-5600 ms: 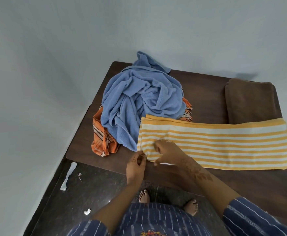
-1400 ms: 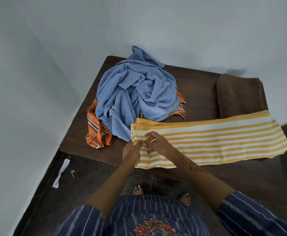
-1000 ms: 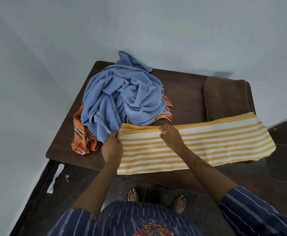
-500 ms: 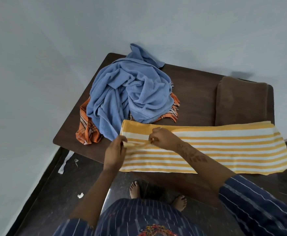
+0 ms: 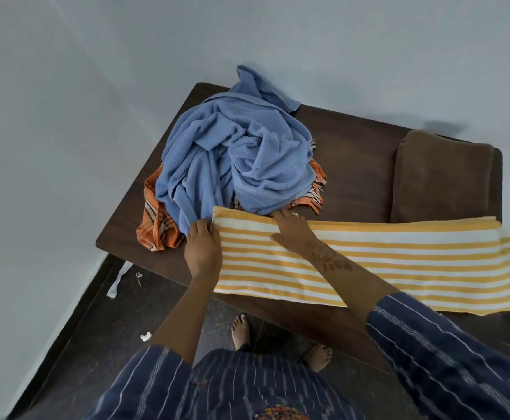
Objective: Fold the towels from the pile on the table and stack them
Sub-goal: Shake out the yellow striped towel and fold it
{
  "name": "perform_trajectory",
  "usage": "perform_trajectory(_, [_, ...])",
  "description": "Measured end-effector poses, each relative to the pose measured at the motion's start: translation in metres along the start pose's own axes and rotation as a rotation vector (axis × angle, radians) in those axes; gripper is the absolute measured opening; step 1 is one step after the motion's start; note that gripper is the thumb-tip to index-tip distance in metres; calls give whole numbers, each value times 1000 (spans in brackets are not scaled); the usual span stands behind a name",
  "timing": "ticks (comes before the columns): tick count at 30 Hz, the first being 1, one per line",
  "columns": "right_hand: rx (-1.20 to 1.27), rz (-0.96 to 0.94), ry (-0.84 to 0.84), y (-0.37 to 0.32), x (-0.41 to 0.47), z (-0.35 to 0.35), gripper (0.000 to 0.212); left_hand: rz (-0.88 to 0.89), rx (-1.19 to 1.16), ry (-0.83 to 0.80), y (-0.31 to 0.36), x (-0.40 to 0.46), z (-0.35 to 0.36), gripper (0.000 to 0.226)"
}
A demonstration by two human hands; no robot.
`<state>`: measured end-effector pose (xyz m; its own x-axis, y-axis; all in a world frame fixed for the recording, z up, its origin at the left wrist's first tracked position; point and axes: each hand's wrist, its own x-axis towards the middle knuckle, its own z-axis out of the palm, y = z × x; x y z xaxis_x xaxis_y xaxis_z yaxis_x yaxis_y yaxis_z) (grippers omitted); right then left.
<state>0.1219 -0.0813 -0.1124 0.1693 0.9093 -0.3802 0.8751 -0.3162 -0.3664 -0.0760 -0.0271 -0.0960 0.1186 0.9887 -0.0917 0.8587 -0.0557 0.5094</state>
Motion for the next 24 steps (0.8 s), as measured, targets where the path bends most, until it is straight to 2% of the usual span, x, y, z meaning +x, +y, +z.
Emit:
perform_trajectory(3, [49,61,53,-1,0,-1,44,-54,-13,-98,-17,-21,9,34])
perform_trajectory(6, [-2,60,61,1,1,-6,37,-85,-40,-122,-23,-30,13,34])
perform_trajectory(12, [-92,57,258,-1,-5,-8,44,-133,64,-78,-23,-16,4,39])
perform_trajectory(14, [-59,69,341,2,-11,-5,45,-130,35,55,-25,-13,2,34])
perform_trajectory(16, [42,80,460,12,-20,-6,40,-10,80,215,-16,-14,7,34])
perform_trajectory(18, [100,114,548,27,-35,-11,33,102,118,234,9,-26,18,40])
perform_trajectory(24, [158,309,767,111,-108,-41,22,662,-11,-157,130,-96,80,36])
